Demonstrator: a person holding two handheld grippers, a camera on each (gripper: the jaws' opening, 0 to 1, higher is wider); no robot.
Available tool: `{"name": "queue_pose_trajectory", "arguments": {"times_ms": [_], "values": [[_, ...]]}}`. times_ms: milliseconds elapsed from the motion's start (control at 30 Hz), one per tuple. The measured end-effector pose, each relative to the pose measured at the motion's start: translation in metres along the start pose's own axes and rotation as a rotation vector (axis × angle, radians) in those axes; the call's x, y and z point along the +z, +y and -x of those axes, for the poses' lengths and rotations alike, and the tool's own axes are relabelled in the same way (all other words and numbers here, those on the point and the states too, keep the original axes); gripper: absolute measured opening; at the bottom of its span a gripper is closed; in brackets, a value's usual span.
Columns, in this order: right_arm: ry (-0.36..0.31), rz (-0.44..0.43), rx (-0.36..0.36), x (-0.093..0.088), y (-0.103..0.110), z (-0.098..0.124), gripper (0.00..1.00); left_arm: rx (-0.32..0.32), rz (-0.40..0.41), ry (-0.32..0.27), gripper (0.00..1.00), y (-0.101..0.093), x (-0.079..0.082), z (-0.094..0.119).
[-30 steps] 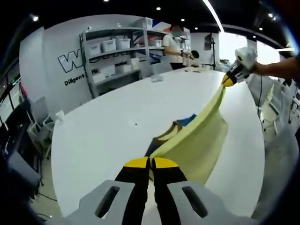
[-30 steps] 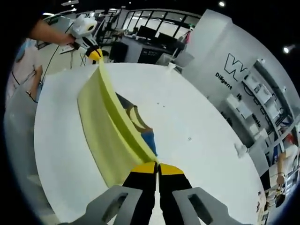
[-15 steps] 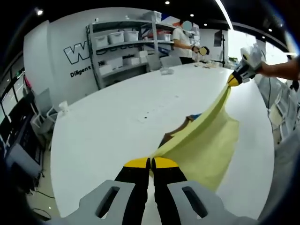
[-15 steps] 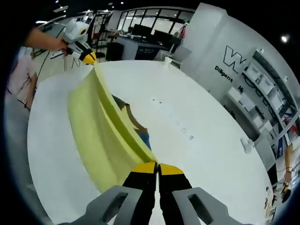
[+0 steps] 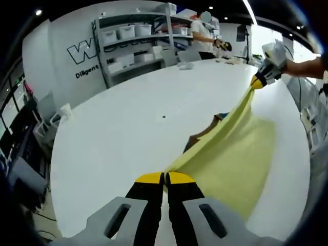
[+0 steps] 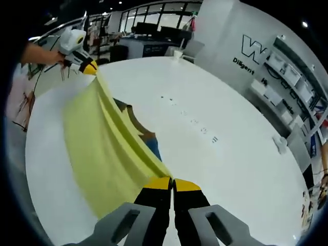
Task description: Fold the garment on the visible template until the final outline fits inside the template.
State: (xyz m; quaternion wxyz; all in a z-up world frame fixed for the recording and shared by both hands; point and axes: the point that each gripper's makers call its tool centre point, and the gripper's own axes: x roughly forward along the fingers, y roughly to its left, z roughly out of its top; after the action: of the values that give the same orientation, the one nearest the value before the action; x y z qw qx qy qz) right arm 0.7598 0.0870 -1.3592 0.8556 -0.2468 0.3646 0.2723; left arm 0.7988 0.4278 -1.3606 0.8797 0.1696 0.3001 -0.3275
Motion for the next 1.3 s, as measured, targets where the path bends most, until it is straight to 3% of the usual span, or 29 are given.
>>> {"name": "queue_pose_trajectory", "arguments": {"times_ms": [267,500,733,767,800,833,867,933,1000,1100,1200,1300], "values": [[0.033,-0.050,-0.016,-0.011,-0.006,-0.024,0.00,0.010,0.007,0.020,0.03,0.007,-0.008,-0.024],[0.081,-0.191,-0.004,-0.022,-0.016,-0.049,0.00,0.006,-0.005,0.048,0.03,0.009,-0.017,-0.043],[0.090,-0.140,-0.005,-0.028,-0.016,-0.059,0.00,0.012,-0.027,0.031,0.06,0.014,-0.017,-0.057],[0.078,-0.109,-0.043,-0.030,-0.022,-0.058,0.00,0.030,-0.035,0.029,0.09,0.017,-0.017,-0.057],[0.070,-0.110,-0.048,-0.029,-0.023,-0.058,0.06,0.029,-0.036,0.021,0.13,0.018,-0.016,-0.057],[0.022,-0.134,-0.080,-0.025,-0.027,-0.058,0.16,0.019,-0.020,-0.018,0.20,0.019,-0.012,-0.058],[0.010,-0.127,-0.065,-0.025,-0.024,-0.056,0.23,0.014,-0.001,-0.035,0.29,0.018,-0.010,-0.057],[-0.050,-0.141,-0.054,-0.019,-0.020,-0.055,0.35,0.016,0.002,-0.045,0.38,0.020,-0.011,-0.055],[-0.068,-0.122,-0.031,-0.021,-0.012,-0.054,0.37,-0.018,0.000,-0.064,0.37,0.013,-0.012,-0.053],[-0.048,-0.064,-0.004,-0.028,0.001,-0.056,0.41,-0.095,-0.072,-0.060,0.29,-0.006,-0.022,-0.051],[-0.028,-0.043,0.025,-0.038,0.017,-0.058,0.43,-0.105,-0.080,-0.020,0.30,-0.016,-0.037,-0.052],[-0.033,-0.048,0.060,-0.042,0.030,-0.058,0.45,-0.126,-0.083,-0.019,0.32,-0.026,-0.044,-0.048]]}}
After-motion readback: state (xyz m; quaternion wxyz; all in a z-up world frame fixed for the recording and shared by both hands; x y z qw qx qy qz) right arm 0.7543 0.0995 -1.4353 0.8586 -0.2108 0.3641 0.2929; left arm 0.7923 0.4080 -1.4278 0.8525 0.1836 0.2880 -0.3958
